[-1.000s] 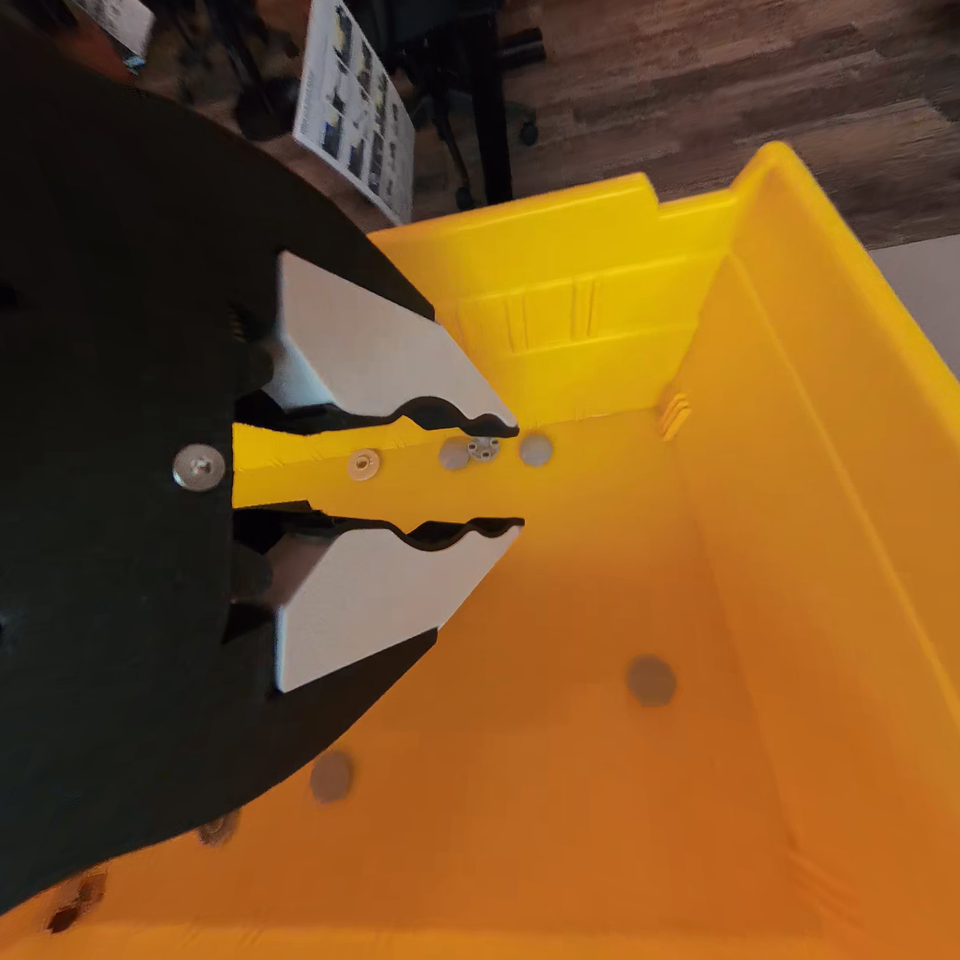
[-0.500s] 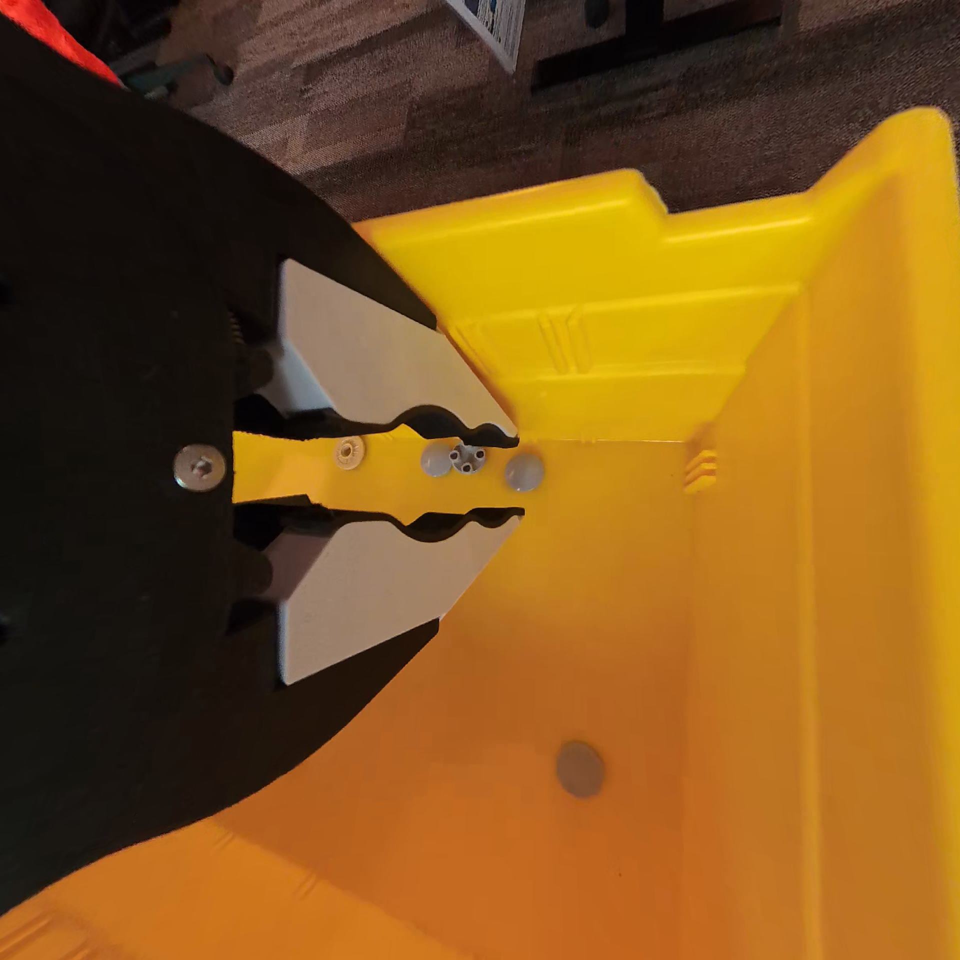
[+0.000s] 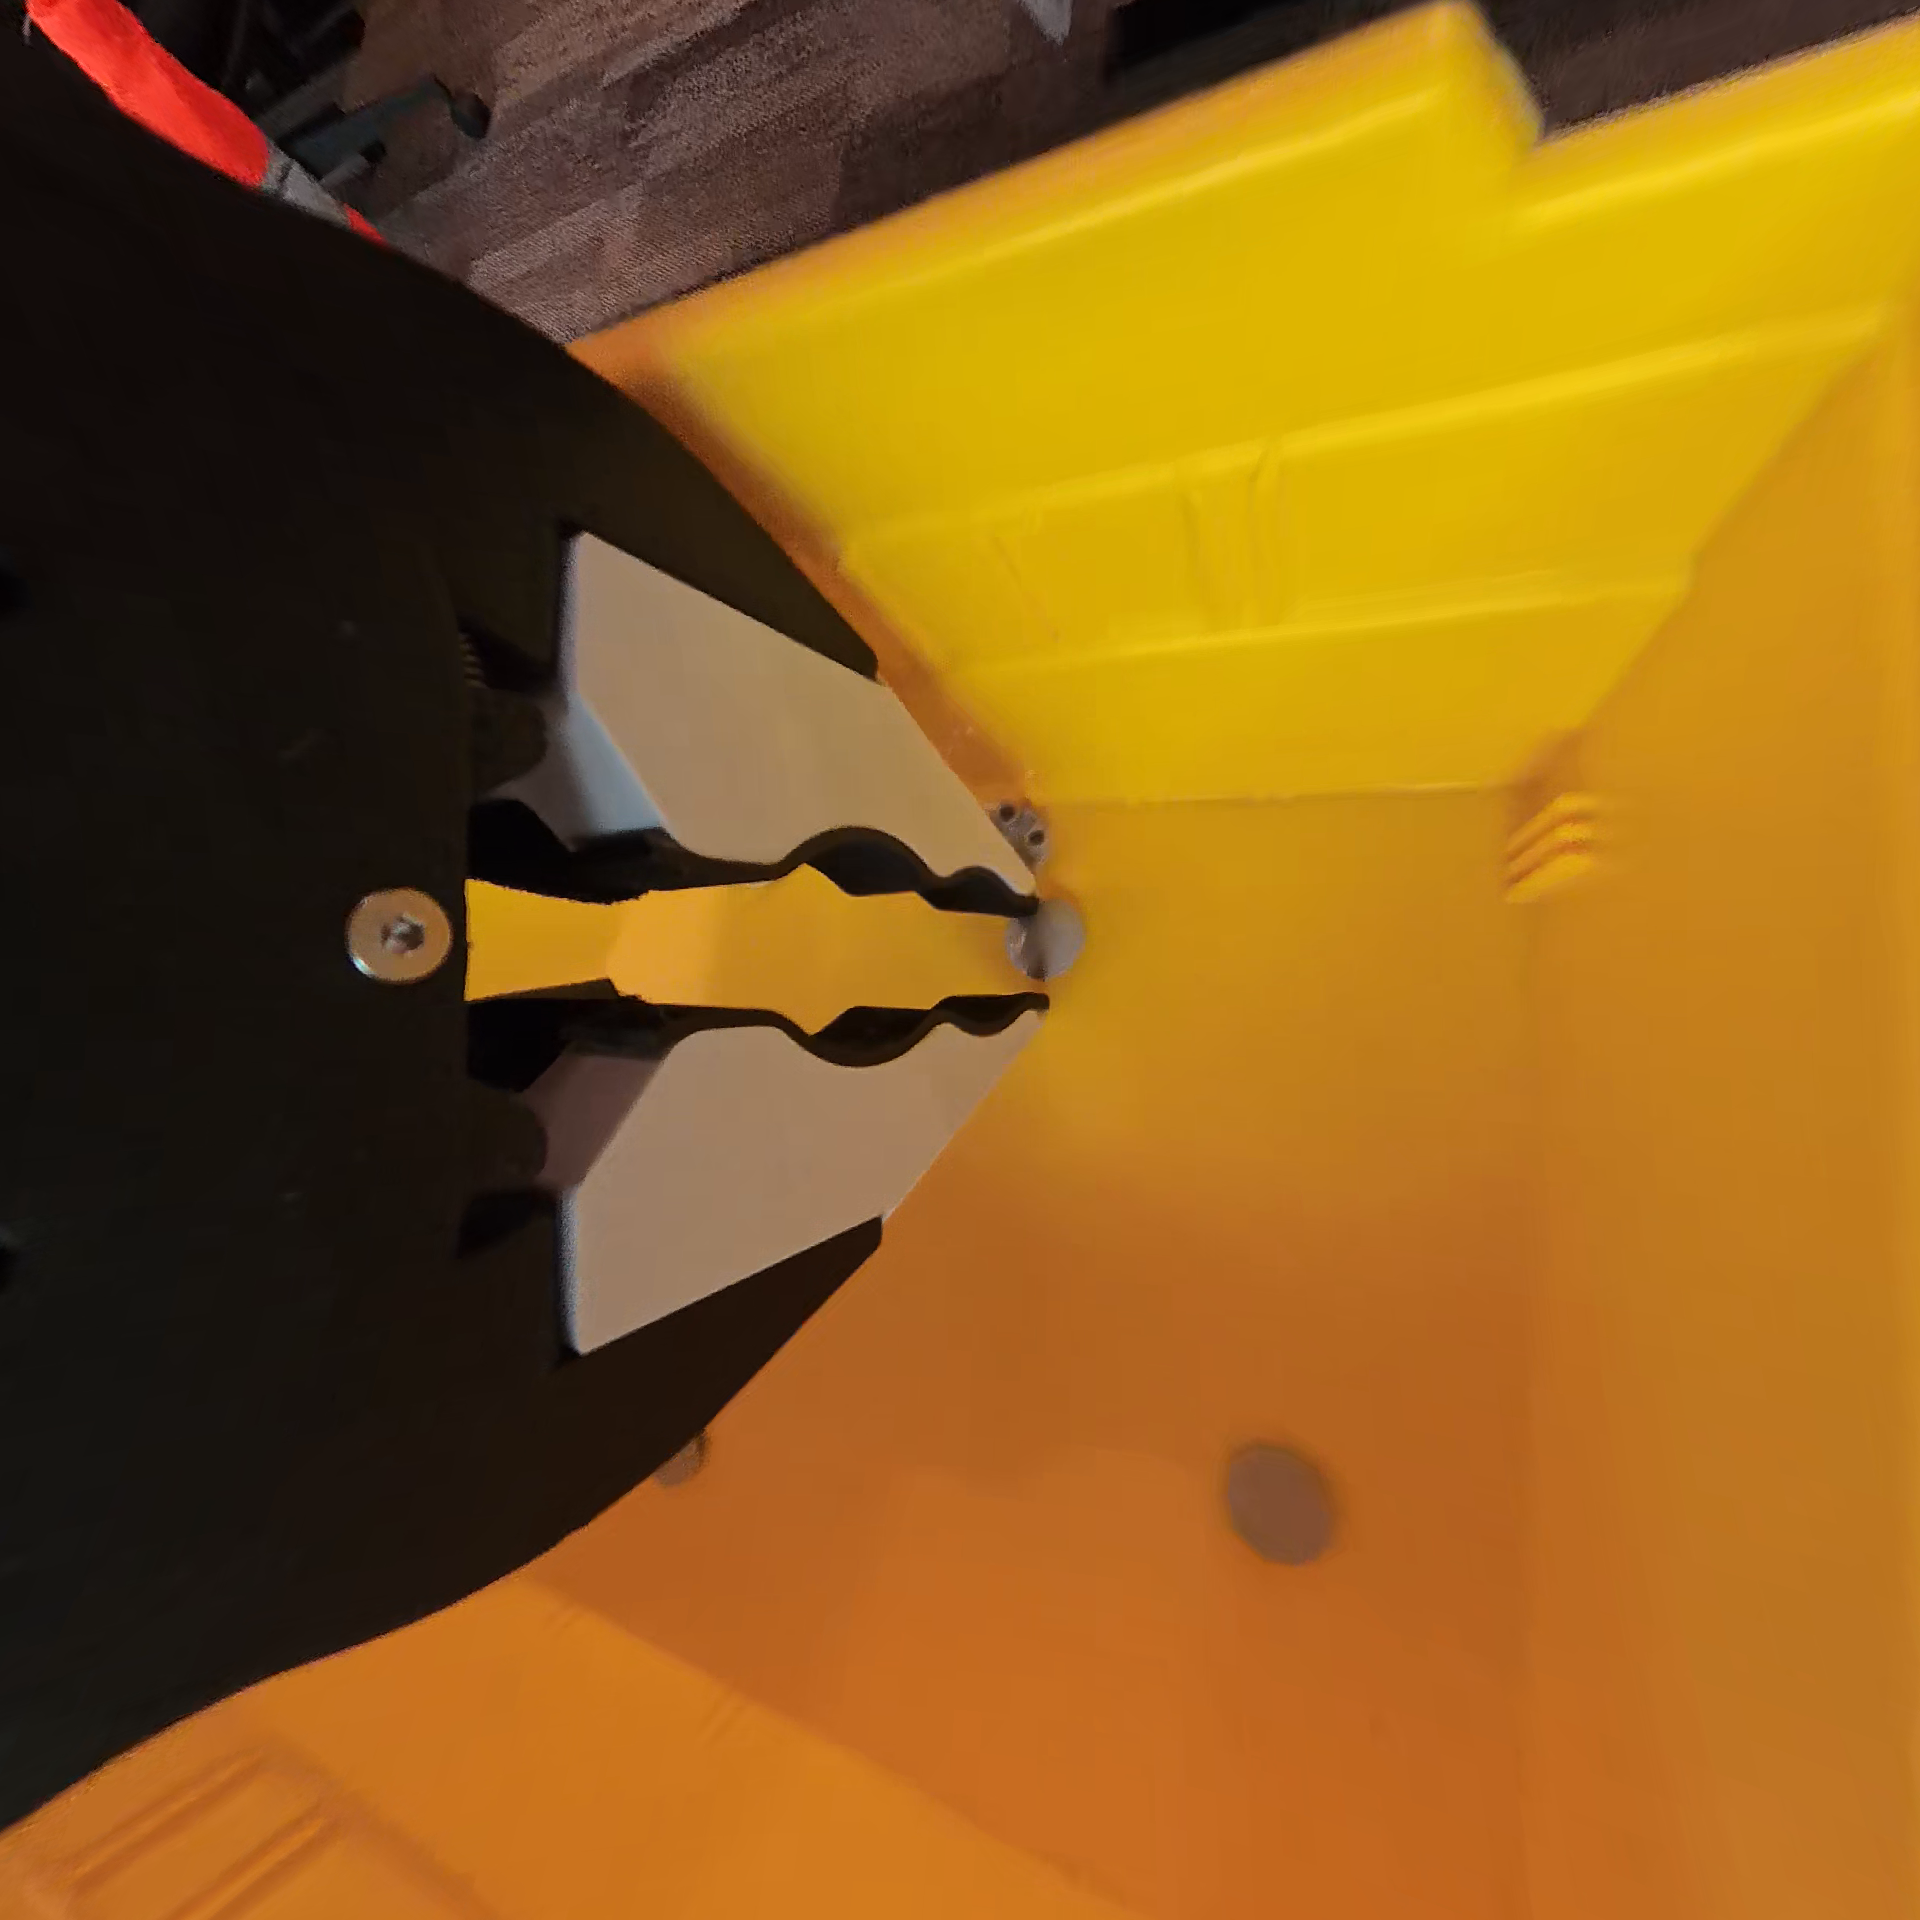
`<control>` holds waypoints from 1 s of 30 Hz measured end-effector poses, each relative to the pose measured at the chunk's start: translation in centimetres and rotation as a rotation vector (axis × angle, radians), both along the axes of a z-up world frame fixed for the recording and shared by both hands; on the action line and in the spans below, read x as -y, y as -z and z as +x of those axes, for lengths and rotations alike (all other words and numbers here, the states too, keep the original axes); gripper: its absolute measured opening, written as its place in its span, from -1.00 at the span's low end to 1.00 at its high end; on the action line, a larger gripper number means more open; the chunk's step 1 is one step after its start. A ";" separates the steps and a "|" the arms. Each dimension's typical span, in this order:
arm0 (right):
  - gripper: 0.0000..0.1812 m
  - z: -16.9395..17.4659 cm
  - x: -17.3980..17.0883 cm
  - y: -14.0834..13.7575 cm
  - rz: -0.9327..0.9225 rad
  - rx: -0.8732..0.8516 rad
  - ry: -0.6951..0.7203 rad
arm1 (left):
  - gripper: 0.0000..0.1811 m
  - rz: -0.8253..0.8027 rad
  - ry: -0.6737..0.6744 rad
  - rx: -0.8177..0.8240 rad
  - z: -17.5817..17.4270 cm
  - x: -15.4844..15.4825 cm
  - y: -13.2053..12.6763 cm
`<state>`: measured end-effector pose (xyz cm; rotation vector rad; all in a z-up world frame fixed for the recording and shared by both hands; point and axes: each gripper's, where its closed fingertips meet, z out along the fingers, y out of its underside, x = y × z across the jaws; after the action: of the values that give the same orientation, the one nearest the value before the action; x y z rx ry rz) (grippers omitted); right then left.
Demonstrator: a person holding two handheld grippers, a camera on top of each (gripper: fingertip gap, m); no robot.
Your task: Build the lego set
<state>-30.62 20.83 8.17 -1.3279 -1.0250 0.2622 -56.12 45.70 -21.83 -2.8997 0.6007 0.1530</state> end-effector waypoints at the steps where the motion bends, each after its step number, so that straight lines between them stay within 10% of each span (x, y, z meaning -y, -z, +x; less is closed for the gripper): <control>1: -0.53 0.0 0.0 -0.1 0.001 -0.002 -0.002 | -0.89 -0.013 0.015 0.012 0.3 0.4 0.0; 19: -0.53 0.1 -0.1 0.1 0.014 0.021 0.008 | -0.85 0.005 -0.002 0.141 0.8 1.0 -0.2; 25: -0.53 0.6 -0.4 0.2 0.013 0.028 0.026 | -0.85 0.217 0.025 0.380 3.8 2.5 -5.2; 30: -0.53 1.3 -0.4 -0.2 0.027 0.026 0.048 | -0.86 0.507 0.131 0.695 8.2 10.1 -11.8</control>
<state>-29.32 21.21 8.34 -1.3324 -1.0139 0.1944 -47.96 35.62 -10.05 -2.2012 0.5151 -0.6029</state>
